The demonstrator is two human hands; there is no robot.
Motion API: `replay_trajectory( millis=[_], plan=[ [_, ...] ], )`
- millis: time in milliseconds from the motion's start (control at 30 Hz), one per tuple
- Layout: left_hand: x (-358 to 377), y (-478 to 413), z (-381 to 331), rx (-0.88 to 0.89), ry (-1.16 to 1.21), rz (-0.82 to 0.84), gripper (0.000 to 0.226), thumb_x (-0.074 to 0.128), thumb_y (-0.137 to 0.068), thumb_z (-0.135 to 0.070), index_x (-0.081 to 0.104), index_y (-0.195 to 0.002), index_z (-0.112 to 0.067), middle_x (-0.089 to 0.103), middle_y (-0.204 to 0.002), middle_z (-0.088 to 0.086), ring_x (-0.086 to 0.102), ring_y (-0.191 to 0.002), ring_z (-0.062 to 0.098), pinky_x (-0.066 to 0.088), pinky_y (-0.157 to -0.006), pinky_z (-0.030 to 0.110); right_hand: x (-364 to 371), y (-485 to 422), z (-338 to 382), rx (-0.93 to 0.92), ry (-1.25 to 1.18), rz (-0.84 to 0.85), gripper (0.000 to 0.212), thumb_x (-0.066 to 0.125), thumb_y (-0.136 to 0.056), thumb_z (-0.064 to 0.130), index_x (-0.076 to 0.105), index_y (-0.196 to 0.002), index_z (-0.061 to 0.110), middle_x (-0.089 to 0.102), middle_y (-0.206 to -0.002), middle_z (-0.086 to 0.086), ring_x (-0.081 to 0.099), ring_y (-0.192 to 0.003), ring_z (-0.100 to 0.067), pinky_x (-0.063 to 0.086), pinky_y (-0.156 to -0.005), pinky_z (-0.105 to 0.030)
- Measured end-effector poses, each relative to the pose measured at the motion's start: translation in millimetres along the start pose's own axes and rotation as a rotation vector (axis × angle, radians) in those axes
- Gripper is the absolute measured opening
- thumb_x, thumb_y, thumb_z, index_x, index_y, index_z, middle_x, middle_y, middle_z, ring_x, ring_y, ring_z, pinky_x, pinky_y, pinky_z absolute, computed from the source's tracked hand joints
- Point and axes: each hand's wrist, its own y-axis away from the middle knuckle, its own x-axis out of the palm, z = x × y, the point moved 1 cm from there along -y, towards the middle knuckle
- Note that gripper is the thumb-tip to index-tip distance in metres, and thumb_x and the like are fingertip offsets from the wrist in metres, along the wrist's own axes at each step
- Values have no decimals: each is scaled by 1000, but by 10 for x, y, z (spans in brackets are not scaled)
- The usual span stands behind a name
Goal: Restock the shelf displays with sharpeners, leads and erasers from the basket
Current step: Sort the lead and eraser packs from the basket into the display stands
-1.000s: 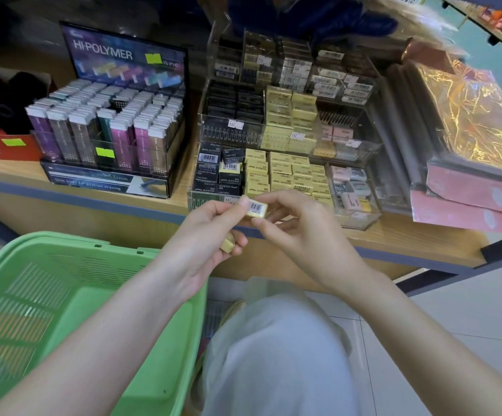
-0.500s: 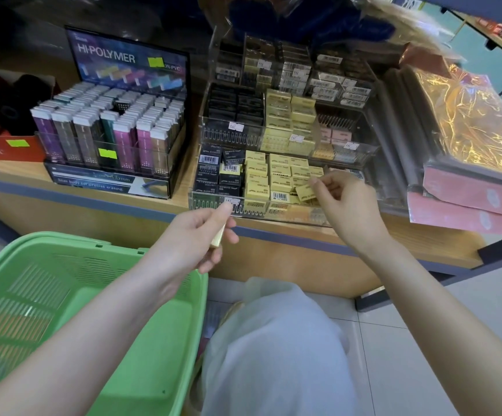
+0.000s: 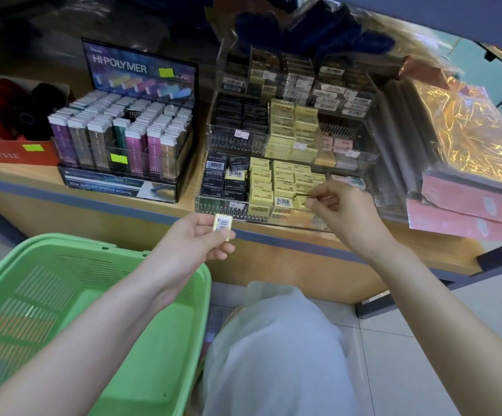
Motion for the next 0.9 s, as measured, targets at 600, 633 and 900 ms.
replay_trajectory(
  millis=[600, 633, 900],
  plan=[
    [168, -13, -146, 277, -148, 1, 17, 61, -88, -4, 67, -98, -17, 67, -89, 5, 65, -69, 6, 47, -66, 8, 154, 445, 528, -144, -351, 199, 11, 61, -91, 22, 67, -100, 24, 68, -95, 6, 64, -82, -2, 50, -74, -13],
    [190, -25, -152, 314, -186, 3, 17, 62, -87, -3, 66, -95, -18, 65, -90, 6, 65, -74, 11, 48, -68, 10, 160, 465, 529, -97, -425, 207, 10, 59, -92, 21, 68, -97, 23, 69, -91, 3, 66, -79, -4, 53, -74, -18],
    [339, -77, -234, 587, -392, 78, 39, 59, -86, 7, 62, -86, -32, 59, -99, -10, 63, -92, 4, 49, -84, 14, 66, 416, 426, 60, -720, 331, 12, 57, -92, 6, 64, -93, 15, 69, -83, 0, 69, -76, -11, 58, -75, -24]
  ],
)
